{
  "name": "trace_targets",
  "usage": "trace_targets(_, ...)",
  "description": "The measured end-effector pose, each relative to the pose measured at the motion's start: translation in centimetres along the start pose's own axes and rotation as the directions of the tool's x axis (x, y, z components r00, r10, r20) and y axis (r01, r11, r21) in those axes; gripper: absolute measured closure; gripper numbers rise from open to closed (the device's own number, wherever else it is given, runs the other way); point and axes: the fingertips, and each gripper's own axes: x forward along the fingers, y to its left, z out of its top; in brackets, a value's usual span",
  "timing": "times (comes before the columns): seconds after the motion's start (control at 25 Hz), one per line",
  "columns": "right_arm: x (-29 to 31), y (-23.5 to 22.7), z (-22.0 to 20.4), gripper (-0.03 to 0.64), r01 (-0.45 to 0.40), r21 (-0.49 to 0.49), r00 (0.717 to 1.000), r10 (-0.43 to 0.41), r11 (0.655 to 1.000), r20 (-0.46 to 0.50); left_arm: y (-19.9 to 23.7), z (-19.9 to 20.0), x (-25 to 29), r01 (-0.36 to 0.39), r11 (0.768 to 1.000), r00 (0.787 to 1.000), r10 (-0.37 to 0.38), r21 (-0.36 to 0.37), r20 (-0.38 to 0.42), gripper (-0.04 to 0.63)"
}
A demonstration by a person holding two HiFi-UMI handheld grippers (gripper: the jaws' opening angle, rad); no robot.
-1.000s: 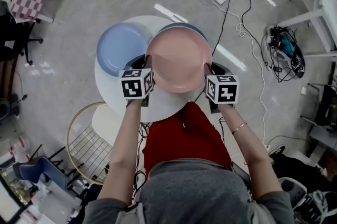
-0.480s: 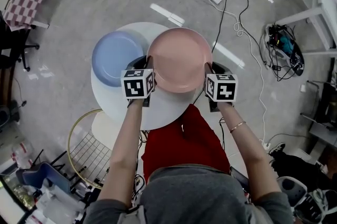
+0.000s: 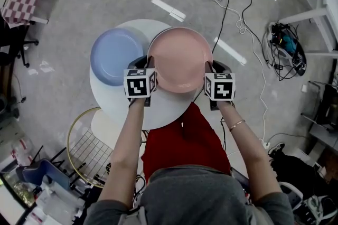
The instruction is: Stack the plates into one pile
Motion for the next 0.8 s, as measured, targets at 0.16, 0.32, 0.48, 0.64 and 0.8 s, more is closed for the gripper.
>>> trace_targets(0.16,0.6,0.0,0.1,0.538,0.011,-0.028,1.000,-0.011,1.000,-0.005,0.3,-0.3,0.5,-0.025,1.000,1.000,0.025,0.016,-0.013,0.541)
trace_targets(0.32,1.3,0.1,-0.1,0.538,0.017,-0.025,1.000,-0.017,1.000,-0.013,0.6,-0.7,0.8,-0.045,0.999,0.999,0.045,0.016,-0.020,0.541)
trace_targets(0.48,1.6,-0.1,0.0,0.538,0.028,-0.031,0.999,-0.029,0.999,-0.017,0.6,-0.6,1.0,-0.055,0.998,0.998,0.055,0.016,-0.014,0.543)
trace_targets(0.64,1.8,-0.1,0.2,0.538,0.049,-0.052,0.999,-0.049,0.997,0.003,0.8,-0.6,1.0,-0.071,0.997,0.997,0.071,0.010,-0.012,0.543)
trace_targets(0.8,1.7,-0.4,0.8,0.538,0.060,-0.043,0.997,-0.059,0.997,0.040,0.8,-0.5,1.1,-0.089,0.996,0.996,0.089,0.003,-0.008,0.543)
